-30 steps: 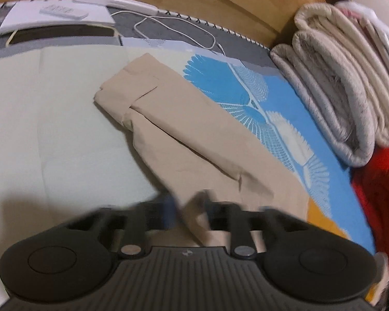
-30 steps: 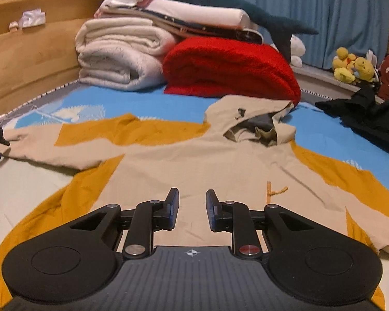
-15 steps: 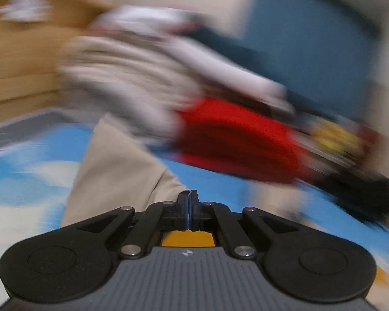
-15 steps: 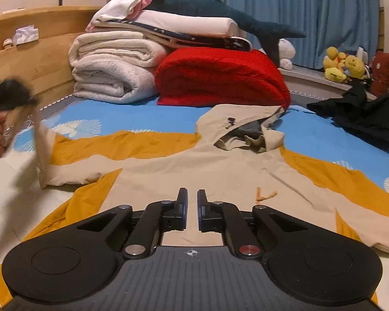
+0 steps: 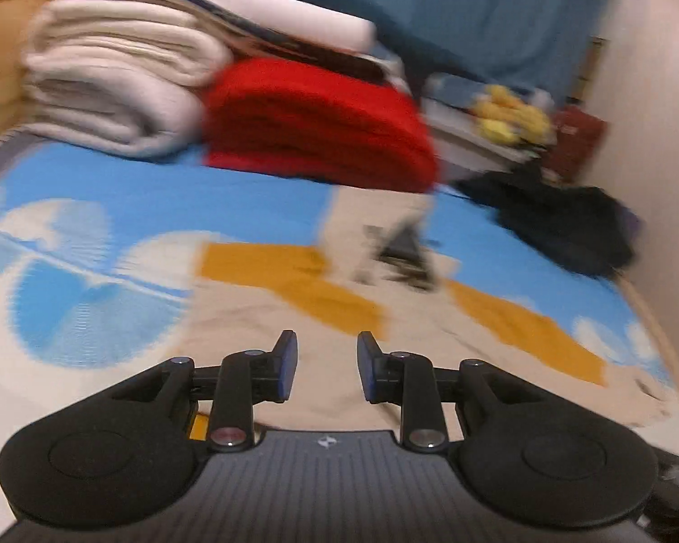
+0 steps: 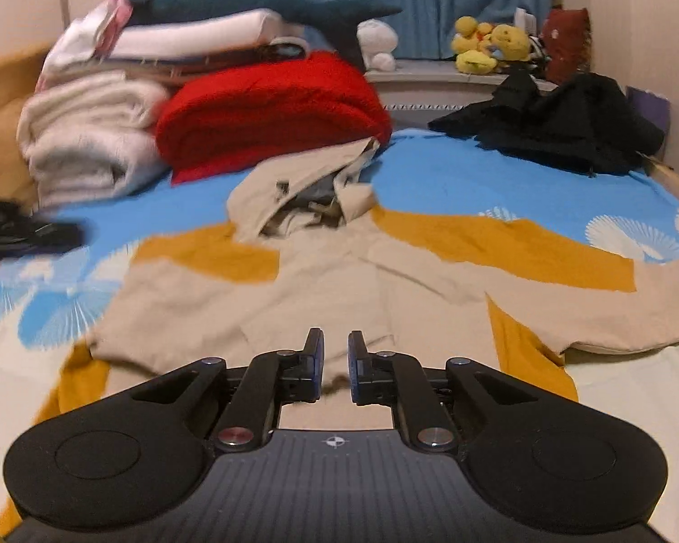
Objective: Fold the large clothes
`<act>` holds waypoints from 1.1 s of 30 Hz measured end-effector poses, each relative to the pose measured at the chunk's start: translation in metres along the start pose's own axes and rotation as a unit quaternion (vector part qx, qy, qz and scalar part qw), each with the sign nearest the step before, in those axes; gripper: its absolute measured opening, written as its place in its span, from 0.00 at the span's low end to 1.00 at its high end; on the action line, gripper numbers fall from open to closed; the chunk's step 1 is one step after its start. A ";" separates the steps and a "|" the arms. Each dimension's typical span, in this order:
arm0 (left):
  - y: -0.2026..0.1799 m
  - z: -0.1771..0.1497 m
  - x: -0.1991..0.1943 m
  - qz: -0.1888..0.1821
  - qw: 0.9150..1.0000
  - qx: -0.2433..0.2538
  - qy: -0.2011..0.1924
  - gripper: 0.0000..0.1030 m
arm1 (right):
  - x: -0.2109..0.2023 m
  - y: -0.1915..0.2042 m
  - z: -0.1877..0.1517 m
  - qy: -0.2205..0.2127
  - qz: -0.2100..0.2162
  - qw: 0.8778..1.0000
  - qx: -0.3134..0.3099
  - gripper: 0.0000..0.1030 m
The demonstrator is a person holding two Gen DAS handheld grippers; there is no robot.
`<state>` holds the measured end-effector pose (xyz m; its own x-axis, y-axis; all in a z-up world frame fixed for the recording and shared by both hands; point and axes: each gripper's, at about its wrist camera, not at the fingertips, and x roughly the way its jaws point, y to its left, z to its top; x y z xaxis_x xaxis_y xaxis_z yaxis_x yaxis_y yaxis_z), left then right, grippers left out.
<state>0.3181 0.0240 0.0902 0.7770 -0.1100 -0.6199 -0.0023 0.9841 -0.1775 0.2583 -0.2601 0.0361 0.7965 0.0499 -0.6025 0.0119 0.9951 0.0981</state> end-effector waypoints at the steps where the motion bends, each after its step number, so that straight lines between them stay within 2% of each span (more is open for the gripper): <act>1: 0.004 -0.007 -0.001 0.021 1.000 0.014 -0.016 0.35 | 0.001 -0.002 0.003 -0.004 0.000 1.000 0.006 0.10; 2: 0.007 -0.008 0.006 0.034 0.999 0.030 -0.025 0.43 | 0.002 -0.003 0.003 -0.008 0.002 1.000 0.012 0.10; 3: 0.009 -0.021 0.014 0.051 0.997 0.052 -0.026 0.44 | 0.002 -0.004 0.004 -0.010 0.005 1.000 0.017 0.10; 5: 0.008 -0.030 0.048 0.095 0.991 0.086 0.046 0.43 | 0.005 -0.005 0.003 -0.011 0.006 1.000 0.018 0.10; 6: 0.007 -0.034 0.060 0.091 0.990 0.088 0.065 0.43 | 0.008 -0.004 0.002 -0.011 0.008 1.000 0.016 0.10; 8: 0.004 -0.030 0.074 0.061 0.992 0.085 0.067 0.43 | 0.016 -0.002 -0.002 -0.003 0.016 1.000 0.009 0.10; 11: 0.001 -0.026 0.073 0.058 0.992 0.101 0.042 0.47 | 0.030 0.004 -0.007 0.015 0.029 0.999 -0.001 0.11; 14: 0.001 -0.030 0.083 0.055 0.991 0.106 0.060 0.50 | 0.045 0.019 -0.013 0.022 0.036 0.998 -0.051 0.12; 16: 0.007 -0.034 0.090 0.054 0.990 0.100 0.083 0.50 | 0.057 0.030 -0.016 0.023 0.035 0.996 -0.084 0.26; 18: 0.010 -0.036 0.096 0.056 0.989 0.097 0.100 0.50 | 0.069 0.038 -0.018 0.032 0.031 0.994 -0.104 0.32; 21: 0.015 -0.038 0.102 0.054 0.987 0.095 0.115 0.51 | 0.086 0.046 -0.020 0.047 0.042 0.991 -0.121 0.35; 26: 0.014 -0.035 0.099 0.040 0.988 0.103 0.109 0.61 | 0.113 0.059 -0.033 0.078 0.041 0.981 -0.171 0.35; 29: 0.018 -0.035 0.102 0.051 0.986 0.111 0.112 0.61 | 0.128 0.063 -0.044 0.097 0.034 0.973 -0.205 0.35; 33: 0.026 -0.034 0.108 0.062 0.987 0.094 0.117 0.61 | 0.144 0.063 -0.051 0.117 0.017 0.966 -0.229 0.35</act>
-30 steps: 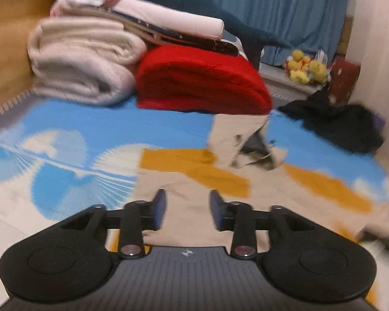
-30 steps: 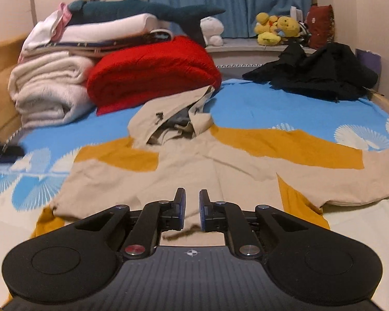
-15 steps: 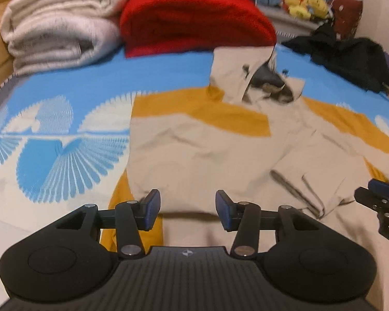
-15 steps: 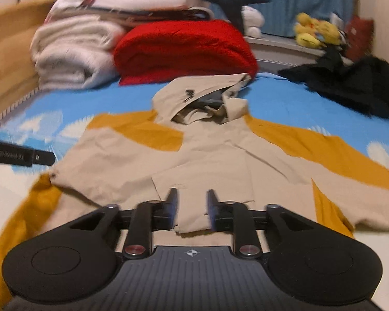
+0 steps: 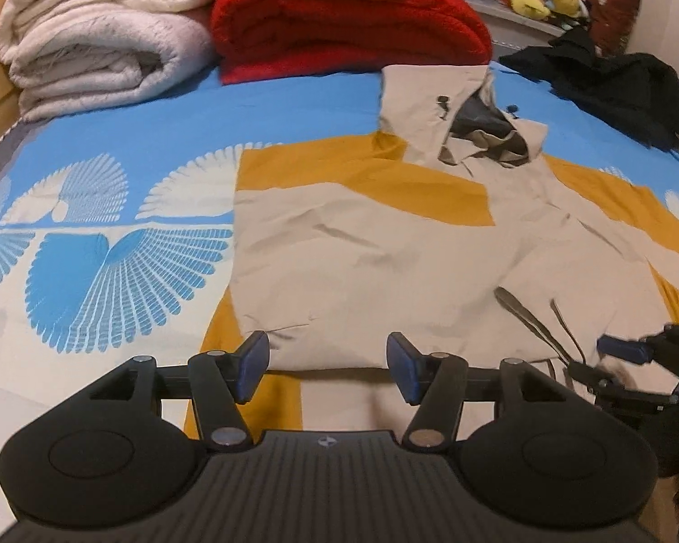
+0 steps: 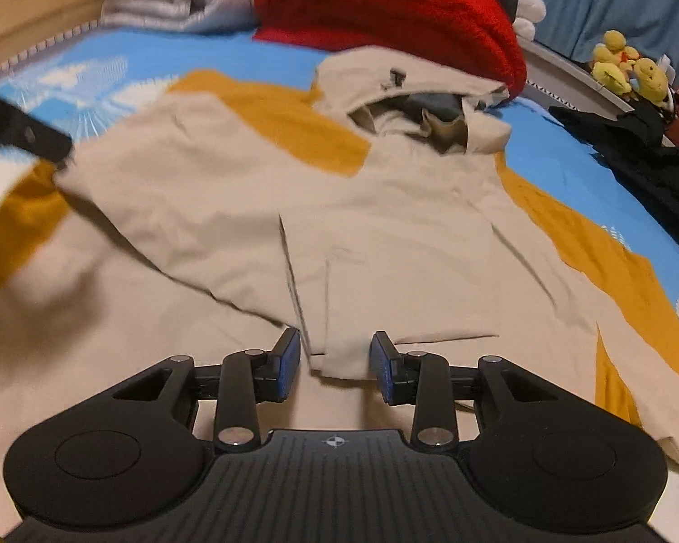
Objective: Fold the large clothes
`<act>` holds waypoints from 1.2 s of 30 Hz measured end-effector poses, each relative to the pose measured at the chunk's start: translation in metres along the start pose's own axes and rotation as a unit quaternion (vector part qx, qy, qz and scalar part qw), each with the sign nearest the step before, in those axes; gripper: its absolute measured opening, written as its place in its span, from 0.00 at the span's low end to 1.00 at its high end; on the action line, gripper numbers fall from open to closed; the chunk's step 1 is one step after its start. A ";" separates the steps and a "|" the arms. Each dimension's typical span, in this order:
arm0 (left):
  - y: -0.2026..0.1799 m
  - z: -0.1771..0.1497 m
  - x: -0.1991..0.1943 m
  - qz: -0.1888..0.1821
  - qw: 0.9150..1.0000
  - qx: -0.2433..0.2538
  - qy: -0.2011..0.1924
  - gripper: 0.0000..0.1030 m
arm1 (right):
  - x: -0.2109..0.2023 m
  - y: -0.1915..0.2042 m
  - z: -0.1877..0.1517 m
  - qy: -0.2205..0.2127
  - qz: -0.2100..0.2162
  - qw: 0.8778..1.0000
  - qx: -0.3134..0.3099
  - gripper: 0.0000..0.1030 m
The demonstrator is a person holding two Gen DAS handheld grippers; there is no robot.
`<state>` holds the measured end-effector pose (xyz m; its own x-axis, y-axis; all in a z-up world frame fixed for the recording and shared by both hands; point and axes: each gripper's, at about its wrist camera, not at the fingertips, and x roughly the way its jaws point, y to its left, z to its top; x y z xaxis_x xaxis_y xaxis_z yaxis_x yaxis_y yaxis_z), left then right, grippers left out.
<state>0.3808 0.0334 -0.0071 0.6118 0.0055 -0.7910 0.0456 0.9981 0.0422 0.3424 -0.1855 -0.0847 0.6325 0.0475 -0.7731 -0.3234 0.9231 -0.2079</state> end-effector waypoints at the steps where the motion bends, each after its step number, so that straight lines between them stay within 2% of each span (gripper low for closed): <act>1: 0.001 0.001 0.001 0.001 1.000 -0.003 0.000 0.61 | 0.002 0.001 -0.001 0.002 -0.001 1.000 -0.003 0.35; 3: 0.001 0.001 0.002 0.000 1.000 -0.003 0.000 0.61 | 0.005 0.004 -0.003 0.003 -0.007 1.000 -0.014 0.35; 5: -0.001 0.001 0.004 -0.001 1.000 -0.002 0.002 0.61 | 0.005 0.005 -0.004 -0.003 -0.011 1.000 -0.023 0.26; 6: -0.001 0.001 0.004 0.000 1.000 -0.002 0.002 0.61 | 0.004 0.004 -0.004 -0.005 -0.005 1.000 -0.019 0.11; 7: -0.001 0.001 0.005 0.001 1.000 -0.002 0.002 0.61 | 0.001 0.002 -0.003 -0.009 -0.003 1.000 -0.010 0.06; 10: 0.000 0.002 0.007 0.004 1.000 -0.005 0.002 0.61 | -0.018 -0.014 0.006 -0.055 -0.023 0.998 0.032 0.02; 12: 0.001 0.002 0.009 0.007 1.000 -0.008 0.001 0.61 | -0.037 -0.035 0.013 -0.103 -0.048 0.990 0.079 0.01; 15: 0.002 0.002 0.013 0.011 1.000 -0.009 0.004 0.61 | -0.057 -0.072 0.016 -0.157 -0.115 0.970 0.149 0.00; 17: 0.003 0.002 0.014 0.012 1.000 -0.009 0.005 0.61 | -0.065 -0.104 0.010 -0.170 -0.169 0.946 0.216 0.00; 20: 0.005 0.002 0.016 0.014 1.000 -0.009 0.005 0.61 | -0.069 -0.145 -0.003 -0.165 -0.232 0.910 0.301 0.00; 22: 0.005 0.003 0.018 0.014 1.000 -0.010 0.007 0.61 | -0.068 -0.165 -0.016 -0.146 -0.261 0.884 0.360 0.05; 23: 0.005 0.003 0.019 0.013 1.000 -0.010 0.007 0.61 | -0.067 -0.171 -0.021 -0.140 -0.258 0.876 0.384 0.10; 24: 0.005 0.003 0.020 0.014 1.000 -0.009 0.008 0.61 | -0.065 -0.175 -0.028 -0.137 -0.242 0.871 0.405 0.21; 25: 0.006 0.003 0.021 0.014 1.000 -0.009 0.009 0.61 | -0.060 -0.178 -0.031 -0.131 -0.220 0.871 0.419 0.32; 26: 0.006 0.003 0.023 0.014 1.000 -0.010 0.010 0.61 | -0.053 -0.182 -0.033 -0.122 -0.185 0.873 0.434 0.35; 28: 0.006 0.003 0.025 0.014 1.000 -0.012 0.012 0.61 | -0.037 -0.188 -0.040 -0.099 -0.110 0.868 0.473 0.38; 31: 0.006 0.002 0.029 0.012 1.000 -0.016 0.016 0.61 | -0.012 -0.192 -0.053 -0.053 -0.028 0.844 0.533 0.40; 36: 0.015 0.001 0.042 0.017 0.999 -0.025 0.031 0.61 | 0.012 -0.192 -0.071 -0.007 0.003 0.811 0.584 0.40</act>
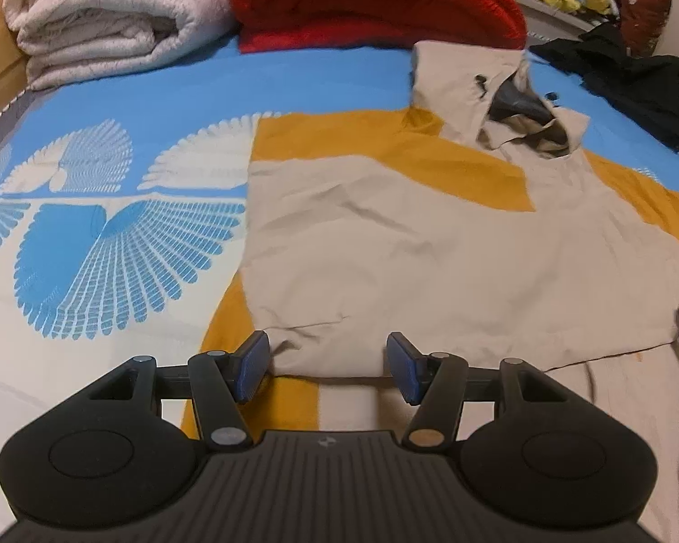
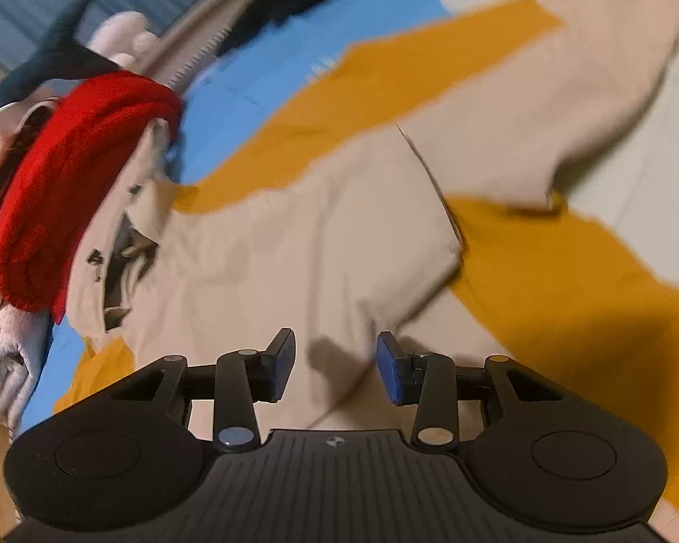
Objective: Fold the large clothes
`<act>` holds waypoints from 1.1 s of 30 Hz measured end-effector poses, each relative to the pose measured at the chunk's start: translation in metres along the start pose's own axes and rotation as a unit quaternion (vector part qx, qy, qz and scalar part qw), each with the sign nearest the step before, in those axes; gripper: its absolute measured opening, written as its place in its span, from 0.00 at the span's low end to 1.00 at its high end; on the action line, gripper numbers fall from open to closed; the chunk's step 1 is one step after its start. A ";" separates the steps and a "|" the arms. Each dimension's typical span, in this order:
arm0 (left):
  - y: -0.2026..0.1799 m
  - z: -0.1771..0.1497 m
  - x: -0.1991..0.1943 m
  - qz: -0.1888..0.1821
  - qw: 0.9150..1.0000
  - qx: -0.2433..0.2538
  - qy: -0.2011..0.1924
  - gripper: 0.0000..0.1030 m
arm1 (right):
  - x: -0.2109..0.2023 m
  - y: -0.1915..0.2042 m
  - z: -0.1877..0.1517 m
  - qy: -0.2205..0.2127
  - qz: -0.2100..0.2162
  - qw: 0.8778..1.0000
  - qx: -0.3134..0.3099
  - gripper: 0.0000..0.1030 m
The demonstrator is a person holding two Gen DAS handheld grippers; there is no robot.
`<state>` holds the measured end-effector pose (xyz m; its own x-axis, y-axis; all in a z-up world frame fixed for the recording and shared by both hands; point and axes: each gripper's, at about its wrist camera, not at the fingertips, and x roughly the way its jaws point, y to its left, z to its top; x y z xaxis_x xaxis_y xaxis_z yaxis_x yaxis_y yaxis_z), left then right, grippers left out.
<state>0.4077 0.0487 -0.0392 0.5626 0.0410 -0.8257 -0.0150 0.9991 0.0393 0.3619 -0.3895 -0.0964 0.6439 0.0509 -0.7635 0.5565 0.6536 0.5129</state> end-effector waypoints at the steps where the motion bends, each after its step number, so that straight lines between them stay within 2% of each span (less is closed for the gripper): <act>1: 0.004 0.000 0.003 0.003 1.000 -0.004 0.005 0.61 | 0.000 -0.003 0.000 0.001 0.000 1.000 0.006 0.40; 3: 0.010 0.000 0.007 0.003 1.000 -0.014 0.011 0.61 | 0.000 -0.002 -0.002 -0.001 0.000 1.000 0.002 0.40; 5: 0.015 0.000 0.010 0.002 1.000 -0.019 0.015 0.61 | 0.002 0.000 -0.001 -0.007 0.001 1.000 -0.009 0.34; 7: 0.019 -0.001 0.011 0.003 1.000 -0.021 0.017 0.61 | 0.003 -0.001 0.003 -0.015 0.006 1.000 -0.011 0.06; 9: 0.019 -0.002 0.014 0.007 1.000 -0.014 0.023 0.61 | -0.008 -0.002 0.005 -0.038 0.024 0.999 -0.006 0.03; 13: 0.017 -0.007 0.023 0.023 0.999 0.004 0.046 0.60 | -0.029 0.016 0.008 -0.094 0.027 0.994 -0.056 0.02; 16: 0.018 -0.008 0.023 0.026 0.999 0.001 0.048 0.60 | -0.022 0.022 0.009 -0.070 -0.029 0.994 -0.083 0.07; 18: 0.020 -0.006 0.018 0.018 0.999 -0.014 0.033 0.60 | -0.019 0.016 0.008 -0.059 -0.055 0.994 -0.067 0.08; 22: 0.023 -0.001 0.011 0.008 0.999 -0.034 0.008 0.60 | -0.025 0.029 0.006 -0.091 -0.067 0.990 -0.090 0.09; 25: 0.021 0.001 0.009 0.009 0.999 -0.039 0.002 0.60 | -0.030 0.031 0.006 -0.102 -0.068 0.988 -0.089 0.16; 27: 0.020 0.001 0.007 0.003 0.999 -0.040 -0.004 0.60 | -0.029 0.027 0.008 -0.108 -0.097 0.986 -0.081 0.27; 29: 0.019 0.002 0.006 -0.003 0.999 -0.039 -0.009 0.60 | -0.029 0.019 0.009 -0.118 -0.121 0.983 -0.068 0.27; 31: 0.018 0.002 0.007 -0.009 0.999 -0.040 -0.007 0.60 | -0.034 0.015 0.012 -0.131 -0.115 0.983 -0.059 0.27; 33: 0.019 0.000 0.009 -0.017 0.999 -0.048 0.001 0.60 | -0.036 0.017 0.014 -0.137 -0.082 0.985 -0.061 0.27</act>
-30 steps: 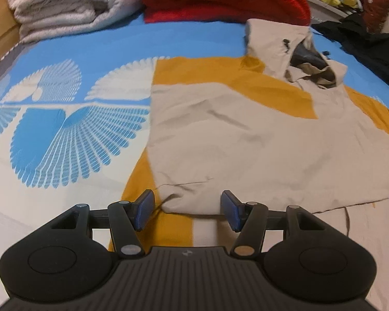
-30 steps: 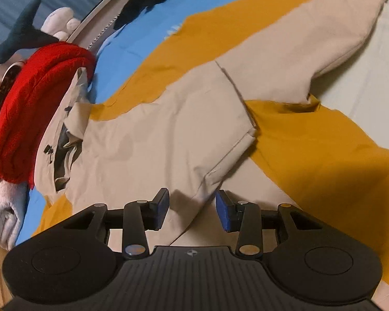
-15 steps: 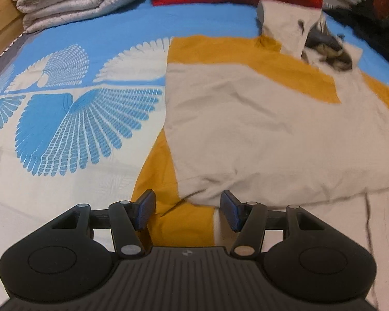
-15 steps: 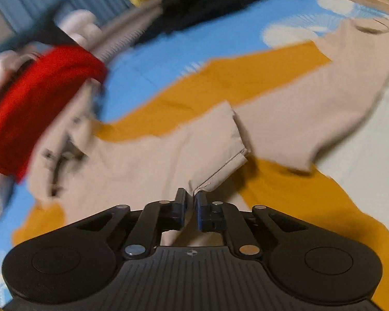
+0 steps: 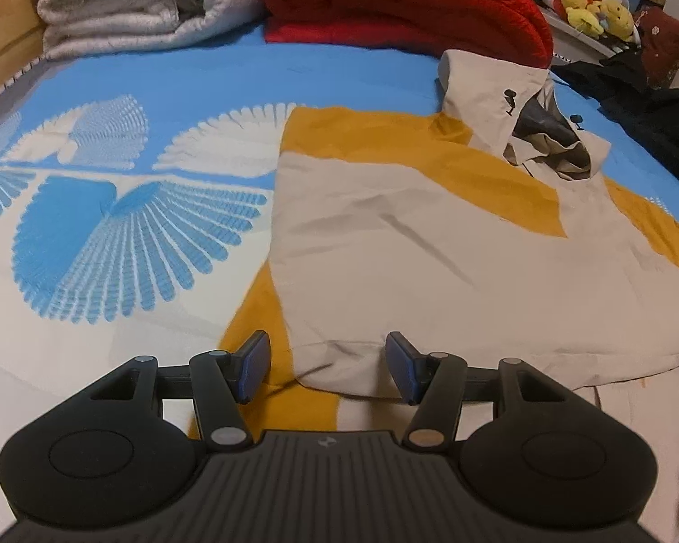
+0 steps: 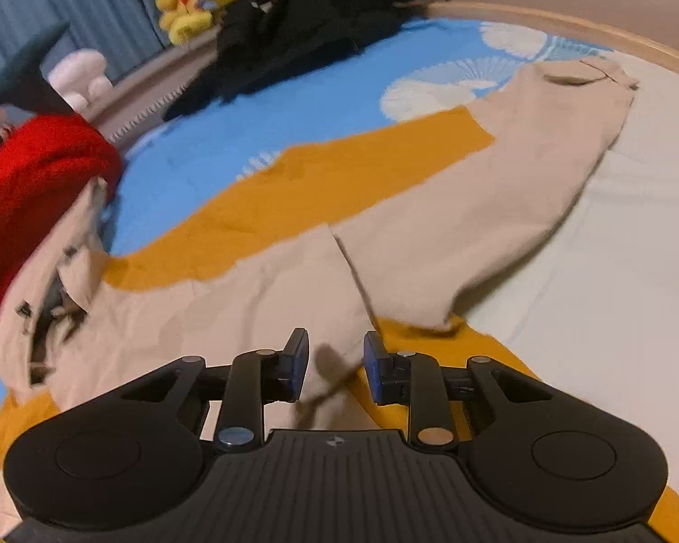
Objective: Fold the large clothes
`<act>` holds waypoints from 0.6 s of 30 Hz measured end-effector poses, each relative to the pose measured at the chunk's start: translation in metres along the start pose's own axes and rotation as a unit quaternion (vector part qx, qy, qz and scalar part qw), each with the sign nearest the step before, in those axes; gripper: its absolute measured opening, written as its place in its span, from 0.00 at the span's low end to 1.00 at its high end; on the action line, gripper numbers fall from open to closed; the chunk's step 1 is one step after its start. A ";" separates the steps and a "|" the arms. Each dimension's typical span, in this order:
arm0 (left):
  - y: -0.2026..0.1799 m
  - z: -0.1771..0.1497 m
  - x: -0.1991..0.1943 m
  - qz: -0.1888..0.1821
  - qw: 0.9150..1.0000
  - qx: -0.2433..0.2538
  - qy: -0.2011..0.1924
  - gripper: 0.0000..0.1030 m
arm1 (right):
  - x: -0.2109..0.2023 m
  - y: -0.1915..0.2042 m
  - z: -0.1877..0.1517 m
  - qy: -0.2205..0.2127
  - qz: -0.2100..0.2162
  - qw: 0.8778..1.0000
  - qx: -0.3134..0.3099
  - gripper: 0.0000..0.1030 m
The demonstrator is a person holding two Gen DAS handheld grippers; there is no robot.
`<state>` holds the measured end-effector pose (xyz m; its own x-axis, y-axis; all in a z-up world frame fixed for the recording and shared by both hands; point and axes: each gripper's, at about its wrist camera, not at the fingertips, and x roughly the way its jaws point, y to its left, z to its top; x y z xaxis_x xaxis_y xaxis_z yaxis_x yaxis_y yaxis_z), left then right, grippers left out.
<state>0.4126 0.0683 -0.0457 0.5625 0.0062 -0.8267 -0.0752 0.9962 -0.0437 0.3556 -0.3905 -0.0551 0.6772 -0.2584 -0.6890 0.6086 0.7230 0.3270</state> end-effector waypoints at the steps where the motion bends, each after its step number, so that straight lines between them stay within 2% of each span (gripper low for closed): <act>1: 0.000 0.000 0.001 0.000 1.000 -0.003 0.004 0.60 | 0.001 0.001 0.000 0.004 0.024 1.000 0.001 0.27; 4: 0.000 -0.002 0.004 0.008 1.000 0.003 0.013 0.60 | 0.015 0.000 -0.002 0.060 0.075 0.995 0.007 0.34; 7: -0.001 -0.001 0.002 0.007 1.000 0.004 0.008 0.60 | 0.031 0.001 -0.009 0.112 0.047 0.992 -0.015 0.34; 11: -0.002 0.000 -0.004 -0.001 1.000 0.006 -0.007 0.60 | 0.033 -0.005 -0.007 0.117 0.038 0.992 -0.008 0.35; 18: -0.004 0.001 -0.004 0.005 1.000 0.005 0.000 0.60 | 0.026 0.004 -0.007 0.103 0.029 0.993 -0.040 0.35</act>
<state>0.4117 0.0640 -0.0420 0.5624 0.0158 -0.8267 -0.0727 0.9969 -0.0304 0.3725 -0.3894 -0.0764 0.6062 -0.0837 -0.7909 0.5305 0.7835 0.3237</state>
